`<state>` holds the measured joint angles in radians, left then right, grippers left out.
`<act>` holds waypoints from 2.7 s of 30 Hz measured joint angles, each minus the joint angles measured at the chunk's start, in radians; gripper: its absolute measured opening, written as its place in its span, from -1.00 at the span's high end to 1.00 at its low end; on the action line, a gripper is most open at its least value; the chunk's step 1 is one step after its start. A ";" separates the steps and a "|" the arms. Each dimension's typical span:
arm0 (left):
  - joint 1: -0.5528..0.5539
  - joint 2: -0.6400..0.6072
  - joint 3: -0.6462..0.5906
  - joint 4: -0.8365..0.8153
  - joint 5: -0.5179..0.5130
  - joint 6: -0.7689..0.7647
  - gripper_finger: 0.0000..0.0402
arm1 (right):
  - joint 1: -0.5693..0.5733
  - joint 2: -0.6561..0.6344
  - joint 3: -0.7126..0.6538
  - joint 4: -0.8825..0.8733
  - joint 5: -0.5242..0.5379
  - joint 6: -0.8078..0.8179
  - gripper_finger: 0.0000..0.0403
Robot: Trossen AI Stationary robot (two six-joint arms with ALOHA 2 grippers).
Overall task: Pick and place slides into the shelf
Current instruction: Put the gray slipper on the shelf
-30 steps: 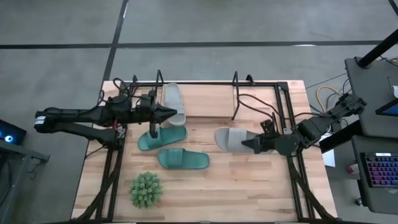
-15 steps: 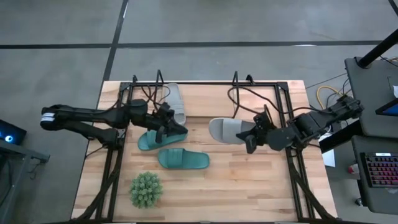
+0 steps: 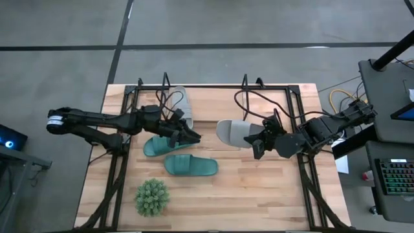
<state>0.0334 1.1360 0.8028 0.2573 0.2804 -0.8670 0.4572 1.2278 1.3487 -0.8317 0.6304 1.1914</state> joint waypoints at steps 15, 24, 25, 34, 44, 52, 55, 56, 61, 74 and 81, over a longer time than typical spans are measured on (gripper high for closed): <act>0.000 0.121 -0.003 0.239 -0.157 0.018 -0.26 | 0.000 -0.001 -0.001 0.064 0.028 -0.025 0.96; 0.000 0.181 0.011 0.290 -0.217 0.035 -0.26 | 0.000 0.000 -0.001 0.097 0.028 -0.049 0.96; 0.000 0.188 0.013 0.303 -0.217 0.035 -0.26 | 0.000 0.000 -0.001 0.101 0.028 -0.052 0.96; 0.000 0.202 0.026 0.345 -0.279 0.035 -0.26 | 0.000 0.007 -0.001 0.113 0.027 -0.059 0.96; 0.000 0.219 0.025 0.350 -0.297 0.032 -0.26 | -0.006 0.045 -0.001 0.145 0.025 -0.066 0.96; 0.000 0.221 0.025 0.338 -0.290 0.009 -0.26 | -0.006 0.046 -0.001 0.198 0.025 -0.096 0.96; 0.000 0.219 0.025 0.337 -0.286 0.009 -0.26 | -0.007 0.046 -0.001 0.220 0.025 -0.116 0.96; 0.000 0.219 0.025 0.336 -0.286 0.009 -0.25 | -0.007 0.046 -0.001 0.220 0.025 -0.118 0.96; 0.000 0.219 0.025 0.335 -0.283 0.009 -0.07 | -0.007 0.045 -0.001 0.225 0.025 -0.119 0.96; 0.000 0.219 0.025 0.329 -0.271 0.008 0.90 | -0.007 0.045 -0.003 0.254 0.025 -0.145 0.96; 0.001 0.219 0.025 0.327 -0.264 0.005 0.90 | -0.011 0.045 -0.003 0.262 0.061 -0.154 0.92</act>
<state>0.0343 1.3552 0.8276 0.5838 0.0166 -0.8621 0.4465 1.2728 1.3460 -0.5702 0.6911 1.0372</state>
